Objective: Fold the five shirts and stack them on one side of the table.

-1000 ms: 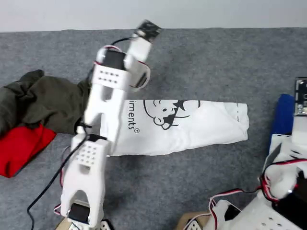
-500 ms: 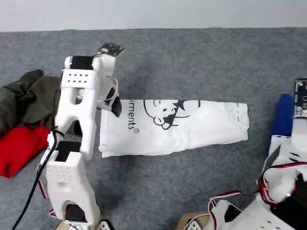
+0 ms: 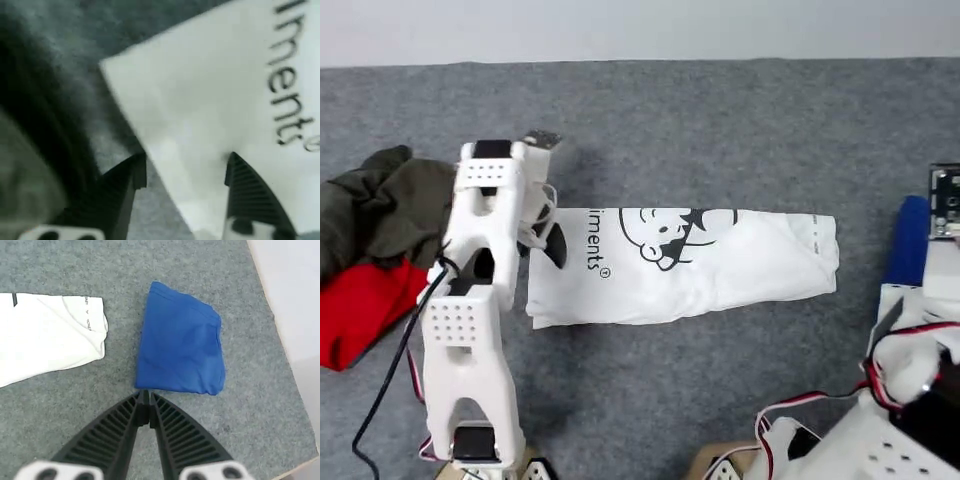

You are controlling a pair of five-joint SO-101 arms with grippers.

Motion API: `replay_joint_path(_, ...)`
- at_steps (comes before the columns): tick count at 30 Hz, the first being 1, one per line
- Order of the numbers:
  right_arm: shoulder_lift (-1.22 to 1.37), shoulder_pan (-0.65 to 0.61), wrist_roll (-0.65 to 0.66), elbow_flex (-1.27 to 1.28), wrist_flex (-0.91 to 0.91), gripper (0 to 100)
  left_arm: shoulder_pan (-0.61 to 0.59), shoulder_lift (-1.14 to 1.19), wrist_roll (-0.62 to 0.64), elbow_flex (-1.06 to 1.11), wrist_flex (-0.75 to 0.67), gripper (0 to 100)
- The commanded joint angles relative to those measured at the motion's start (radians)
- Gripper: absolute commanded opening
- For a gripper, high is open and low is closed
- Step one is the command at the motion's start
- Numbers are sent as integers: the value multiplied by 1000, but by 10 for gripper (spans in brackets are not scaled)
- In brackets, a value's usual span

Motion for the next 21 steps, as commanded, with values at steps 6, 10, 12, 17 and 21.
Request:
replay_joint_path(6,-7,5,3,-3,30,10,-23,64,2,-99,41,257)
replay_joint_path(10,-7,5,3,-3,28,10,5,98,6,-120,71,256)
replay_joint_path(12,-7,5,3,-3,28,10,26,118,8,-130,75,254)
replay_joint_path(17,-7,5,3,-3,30,10,78,150,34,-128,92,224)
replay_joint_path(21,-8,5,3,-5,30,10,112,152,61,-101,92,179)
